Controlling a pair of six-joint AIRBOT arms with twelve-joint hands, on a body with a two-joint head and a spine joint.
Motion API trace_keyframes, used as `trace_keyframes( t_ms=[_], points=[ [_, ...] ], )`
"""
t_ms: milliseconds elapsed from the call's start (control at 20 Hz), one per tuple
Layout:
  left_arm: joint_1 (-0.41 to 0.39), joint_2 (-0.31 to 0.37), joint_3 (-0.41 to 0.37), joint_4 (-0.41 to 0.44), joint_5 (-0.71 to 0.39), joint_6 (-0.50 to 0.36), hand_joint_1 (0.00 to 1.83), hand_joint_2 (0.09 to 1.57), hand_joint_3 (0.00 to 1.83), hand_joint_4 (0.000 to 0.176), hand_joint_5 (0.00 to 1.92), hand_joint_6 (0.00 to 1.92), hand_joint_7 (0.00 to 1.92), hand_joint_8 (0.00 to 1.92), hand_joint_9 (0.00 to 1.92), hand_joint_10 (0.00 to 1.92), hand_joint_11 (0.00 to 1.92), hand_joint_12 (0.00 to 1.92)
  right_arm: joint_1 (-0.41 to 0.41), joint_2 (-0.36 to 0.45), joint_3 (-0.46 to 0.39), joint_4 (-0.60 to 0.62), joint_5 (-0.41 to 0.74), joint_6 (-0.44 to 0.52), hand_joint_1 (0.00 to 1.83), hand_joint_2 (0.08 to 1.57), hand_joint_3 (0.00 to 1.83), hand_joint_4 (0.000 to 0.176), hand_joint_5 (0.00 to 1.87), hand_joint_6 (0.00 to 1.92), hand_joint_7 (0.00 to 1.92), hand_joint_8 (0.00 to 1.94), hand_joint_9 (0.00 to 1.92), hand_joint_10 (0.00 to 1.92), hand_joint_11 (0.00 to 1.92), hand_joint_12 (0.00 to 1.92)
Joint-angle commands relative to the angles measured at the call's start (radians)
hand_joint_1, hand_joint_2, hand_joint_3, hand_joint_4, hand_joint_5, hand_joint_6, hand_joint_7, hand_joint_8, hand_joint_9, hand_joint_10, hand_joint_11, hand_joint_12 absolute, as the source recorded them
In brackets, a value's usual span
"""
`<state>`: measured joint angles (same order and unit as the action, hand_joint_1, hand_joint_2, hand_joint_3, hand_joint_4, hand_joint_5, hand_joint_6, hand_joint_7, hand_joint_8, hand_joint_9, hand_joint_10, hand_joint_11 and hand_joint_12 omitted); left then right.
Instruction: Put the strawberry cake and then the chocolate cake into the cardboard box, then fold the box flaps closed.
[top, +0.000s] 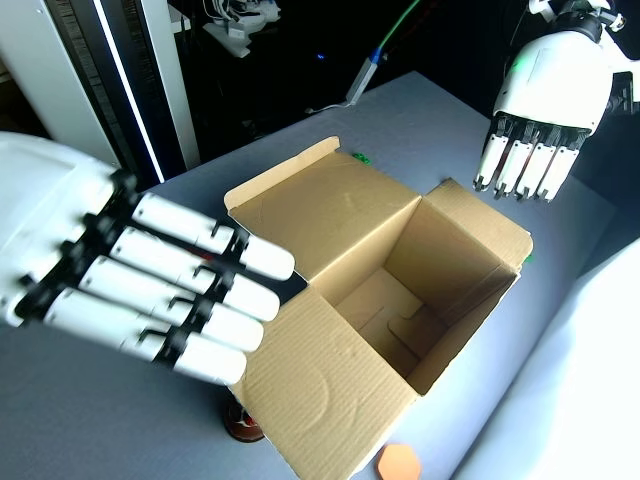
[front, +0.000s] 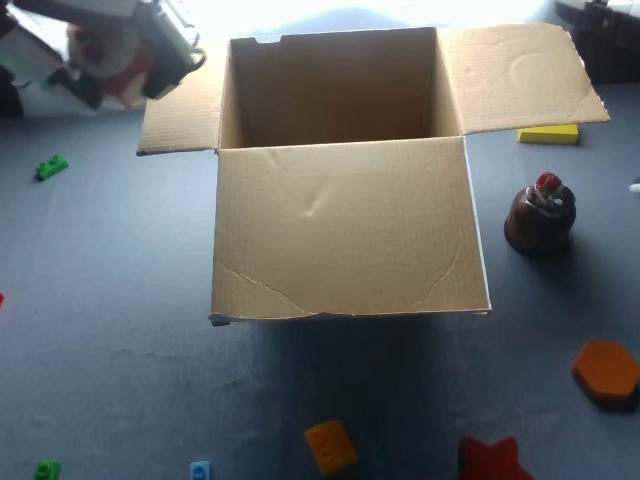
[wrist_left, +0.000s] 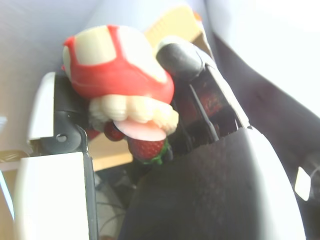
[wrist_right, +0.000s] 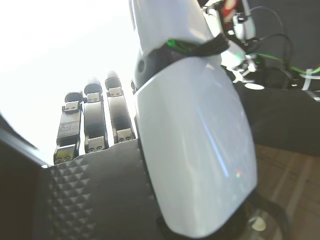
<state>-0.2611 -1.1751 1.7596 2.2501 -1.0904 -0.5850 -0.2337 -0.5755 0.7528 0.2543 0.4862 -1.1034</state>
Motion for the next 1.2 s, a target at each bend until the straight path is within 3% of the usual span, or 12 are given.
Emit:
trace_keyframes(
  t_ms=[0,100,400,550,650,750,800,850,900,1000,1100,1150],
  points=[
    [-0.017,-0.002,0.001,-0.056,0.030,0.004,1.34,1.22,0.00,0.000,0.75,1.18,0.72,1.41,0.76,1.58,0.71,1.80,0.007,0.013,0.010,-0.006,0.126,-0.006,1.18,0.97,0.00,0.030,0.06,0.01,0.10,0.00,0.08,0.00,0.01,0.01],
    [-0.016,-0.023,-0.007,-0.051,0.030,0.004,1.34,1.21,0.00,0.000,0.79,1.10,0.73,1.41,0.79,1.58,0.70,1.79,0.006,0.010,0.029,-0.006,0.127,-0.006,1.18,0.98,0.00,0.026,0.04,0.00,0.10,0.00,0.07,0.00,0.01,0.01],
    [0.022,-0.104,-0.023,-0.036,0.031,0.008,1.34,1.24,0.00,0.000,0.74,1.16,0.69,1.46,0.74,1.62,0.67,1.81,0.006,0.007,0.100,-0.006,0.132,-0.020,1.18,0.98,0.00,0.026,0.06,0.01,0.12,0.01,0.07,0.00,0.02,0.02],
    [0.026,-0.144,-0.018,-0.029,0.044,0.014,1.34,1.21,0.00,0.000,0.80,1.08,0.72,1.40,0.80,1.58,0.68,1.80,0.003,0.008,0.119,-0.005,0.131,-0.116,1.19,0.97,0.00,0.027,0.05,0.00,0.11,0.00,0.08,0.01,0.02,0.03],
    [0.029,-0.174,-0.007,-0.023,0.047,0.016,1.34,1.23,0.00,0.000,0.73,1.22,0.70,1.42,0.76,1.59,0.69,1.80,-0.002,0.010,0.143,0.072,0.129,-0.183,1.19,0.97,0.00,0.024,0.05,0.00,0.11,0.00,0.08,0.00,0.01,0.03],
    [0.029,-0.208,0.017,-0.021,0.047,0.018,1.34,1.23,0.00,0.000,0.73,1.20,0.71,1.43,0.76,1.59,0.68,1.80,-0.002,0.013,0.172,0.118,0.119,-0.245,1.20,0.96,0.00,0.025,0.06,0.00,0.11,0.00,0.08,0.00,0.00,0.10],
    [0.029,-0.226,0.035,-0.021,0.047,0.019,1.34,1.23,0.00,0.000,0.73,1.20,0.72,1.42,0.76,1.59,0.69,1.80,-0.002,0.014,0.187,0.141,0.108,-0.273,1.19,0.97,0.00,0.028,0.04,0.00,0.11,0.00,0.07,0.00,0.00,0.04],
    [0.030,-0.239,0.047,-0.019,0.047,0.020,1.21,1.22,0.00,0.000,0.78,1.19,0.78,1.45,0.79,1.55,0.71,1.79,-0.004,0.015,0.195,0.164,0.097,-0.298,1.20,0.98,0.00,0.025,0.04,0.00,0.10,0.00,0.06,0.00,0.00,0.01],
    [0.033,-0.257,0.066,-0.016,0.047,0.023,1.31,1.23,0.00,0.000,0.74,1.20,0.72,1.43,0.77,1.58,0.70,1.79,-0.011,0.018,0.201,0.206,0.087,-0.347,1.17,0.99,0.01,0.027,0.02,0.00,0.09,0.00,0.06,0.00,0.00,0.00],
    [0.039,-0.276,0.086,-0.011,0.048,0.026,1.34,1.22,0.00,0.000,0.76,1.14,0.74,1.39,0.79,1.57,0.66,1.79,-0.018,0.022,0.201,0.213,0.091,-0.353,1.17,0.99,0.01,0.026,0.02,0.00,0.09,0.00,0.06,0.00,0.00,0.00],
    [0.046,-0.288,0.092,-0.011,0.050,0.030,1.13,1.28,0.01,0.000,0.63,1.42,0.71,1.51,0.68,1.50,0.59,1.80,-0.016,0.021,0.200,0.213,0.091,-0.353,1.18,0.98,0.00,0.024,0.03,0.01,0.10,0.00,0.07,0.00,0.02,0.01],
    [0.053,-0.293,0.091,-0.011,0.051,0.031,1.05,1.32,0.01,0.000,0.60,1.52,0.57,1.08,0.62,1.33,0.51,1.74,-0.015,0.020,0.200,0.213,0.090,-0.349,1.16,0.99,0.01,0.025,0.02,0.00,0.10,0.00,0.08,0.01,0.04,0.02]
  ],
)
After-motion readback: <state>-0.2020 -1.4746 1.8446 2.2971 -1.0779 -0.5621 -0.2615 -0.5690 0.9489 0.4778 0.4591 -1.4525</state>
